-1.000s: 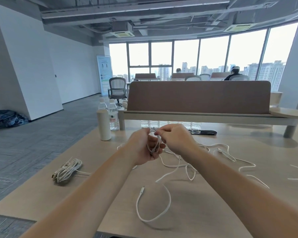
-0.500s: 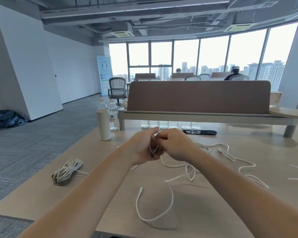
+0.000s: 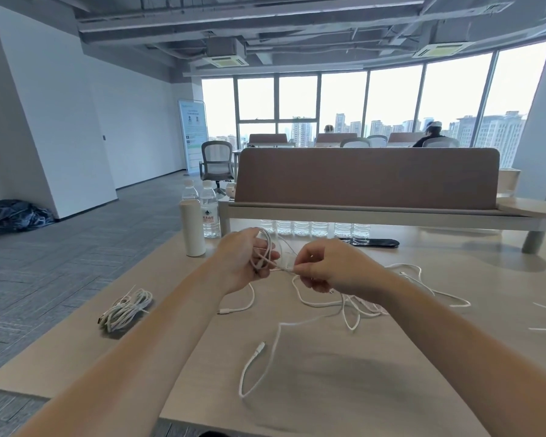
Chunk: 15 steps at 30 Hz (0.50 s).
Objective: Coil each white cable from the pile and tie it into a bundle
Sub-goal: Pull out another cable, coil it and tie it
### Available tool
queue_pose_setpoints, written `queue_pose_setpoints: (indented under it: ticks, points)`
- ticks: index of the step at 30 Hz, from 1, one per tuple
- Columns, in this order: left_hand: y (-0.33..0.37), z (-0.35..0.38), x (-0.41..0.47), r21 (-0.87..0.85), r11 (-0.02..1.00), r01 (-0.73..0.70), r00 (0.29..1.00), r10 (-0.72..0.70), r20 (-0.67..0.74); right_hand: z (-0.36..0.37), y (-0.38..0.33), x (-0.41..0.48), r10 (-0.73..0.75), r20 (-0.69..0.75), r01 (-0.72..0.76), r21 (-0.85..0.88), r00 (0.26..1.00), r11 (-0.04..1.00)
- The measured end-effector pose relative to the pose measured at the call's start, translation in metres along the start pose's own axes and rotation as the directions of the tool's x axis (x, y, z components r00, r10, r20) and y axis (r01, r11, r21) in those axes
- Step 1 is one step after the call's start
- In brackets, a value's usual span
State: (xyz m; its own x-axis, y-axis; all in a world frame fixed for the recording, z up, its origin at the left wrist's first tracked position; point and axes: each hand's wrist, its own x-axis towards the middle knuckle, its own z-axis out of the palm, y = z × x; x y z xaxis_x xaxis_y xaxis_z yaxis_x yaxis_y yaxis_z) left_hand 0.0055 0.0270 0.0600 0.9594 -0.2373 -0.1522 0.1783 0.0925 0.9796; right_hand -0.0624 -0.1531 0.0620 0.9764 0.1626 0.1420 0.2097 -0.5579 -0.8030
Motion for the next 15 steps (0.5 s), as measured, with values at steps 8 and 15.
queue_pose_setpoints:
  ticks: [8,15]
  points:
    - [-0.002,0.010,-0.012,0.101,0.994,0.048,0.985,-0.064,0.160,0.008,-0.010,0.011,-0.067,-0.063,0.029,-0.475,0.996,0.879]
    - [-0.003,0.009,-0.012,0.144,0.987,0.072,0.978,-0.098,0.186,0.008,-0.010,0.010,-0.035,-0.068,-0.008,-0.549,0.997,0.836]
